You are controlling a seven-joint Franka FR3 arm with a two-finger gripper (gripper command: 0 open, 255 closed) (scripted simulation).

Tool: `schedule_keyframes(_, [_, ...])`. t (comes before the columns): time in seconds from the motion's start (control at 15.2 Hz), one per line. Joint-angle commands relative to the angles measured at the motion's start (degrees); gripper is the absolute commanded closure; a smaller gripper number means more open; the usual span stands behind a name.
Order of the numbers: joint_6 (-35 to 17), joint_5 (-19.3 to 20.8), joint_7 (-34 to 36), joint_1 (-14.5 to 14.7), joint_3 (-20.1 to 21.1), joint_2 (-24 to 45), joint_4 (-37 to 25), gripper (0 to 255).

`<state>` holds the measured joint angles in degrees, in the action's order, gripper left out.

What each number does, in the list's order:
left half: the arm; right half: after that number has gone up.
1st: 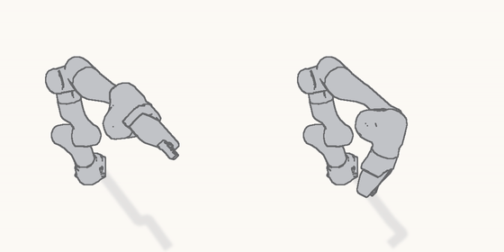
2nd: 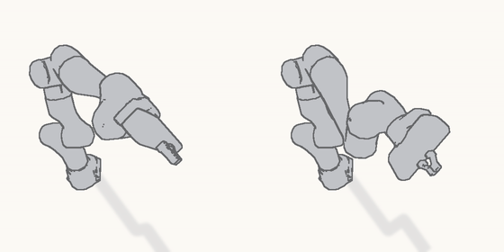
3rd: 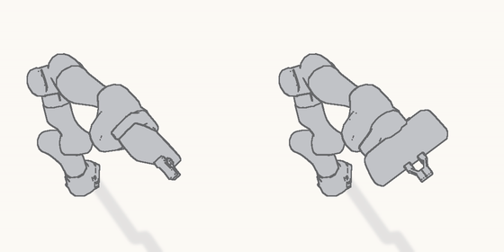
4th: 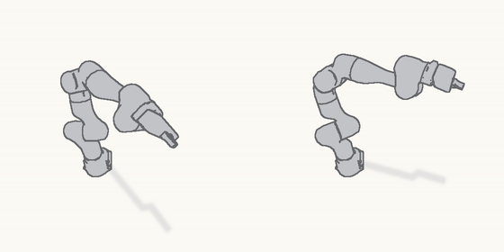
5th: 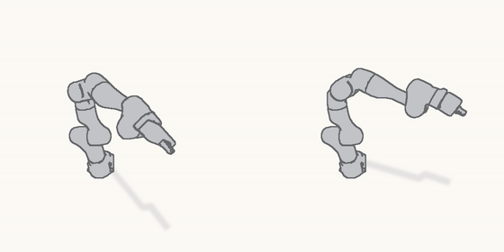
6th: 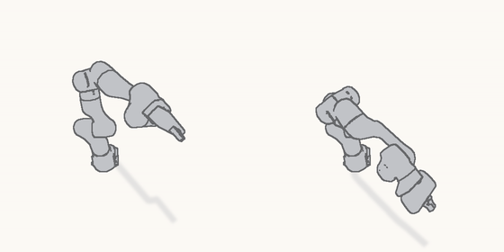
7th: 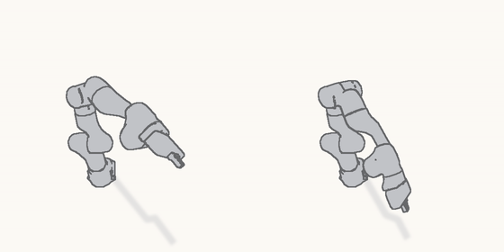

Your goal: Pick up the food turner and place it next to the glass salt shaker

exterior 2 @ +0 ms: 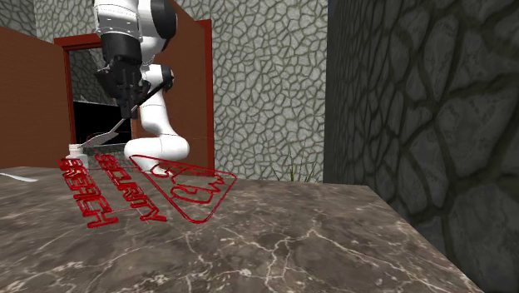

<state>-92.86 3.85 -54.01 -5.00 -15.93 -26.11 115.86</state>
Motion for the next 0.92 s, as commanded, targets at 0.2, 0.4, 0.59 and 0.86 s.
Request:
schedule_keyframes(0.2, [1.9,2.9,-4.9,-2.5,-3.3,-5.8,3.6,255])
schedule_keyframes(0.4, [3.2,4.8,-8.1,-4.1,-5.5,-8.7,4.9,255])
schedule_keyframes(0.59, [4.5,6.9,-11.4,-5.7,-7.9,-11.2,5.7,255])
schedule_keyframes(0.86, [2.7,7.9,-12.3,-6.4,-8.9,-12.5,8.6,255])
